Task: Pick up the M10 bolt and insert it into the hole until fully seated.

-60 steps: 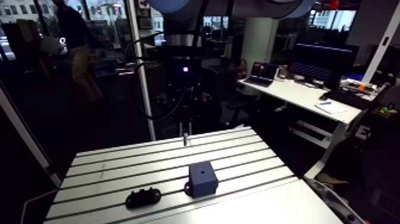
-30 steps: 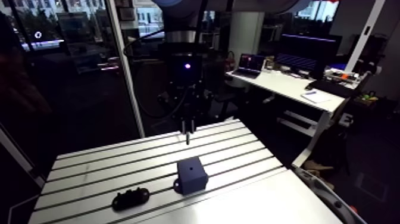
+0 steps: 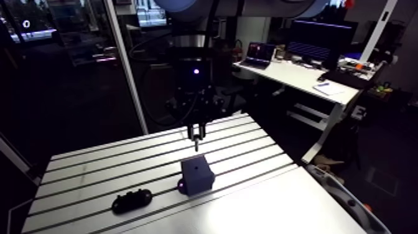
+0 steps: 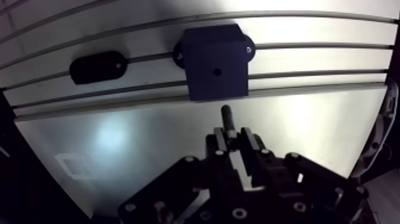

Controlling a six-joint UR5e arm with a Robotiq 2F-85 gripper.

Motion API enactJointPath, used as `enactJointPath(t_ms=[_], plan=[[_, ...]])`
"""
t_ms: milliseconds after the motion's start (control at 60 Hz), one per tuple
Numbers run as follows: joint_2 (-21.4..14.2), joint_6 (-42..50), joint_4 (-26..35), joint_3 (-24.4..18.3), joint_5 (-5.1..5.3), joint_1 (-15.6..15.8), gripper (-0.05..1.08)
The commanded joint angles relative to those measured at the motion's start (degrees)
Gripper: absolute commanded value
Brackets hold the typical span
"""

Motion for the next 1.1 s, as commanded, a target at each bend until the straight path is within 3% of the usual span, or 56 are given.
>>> enactJointPath(t_ms=[17,1100], plan=[[1.1,0.0,-1.1,0.8,0.06,-0.1,1.08],[5.0,0.2,-3.6,1.8,0.08,0.4,1.08]])
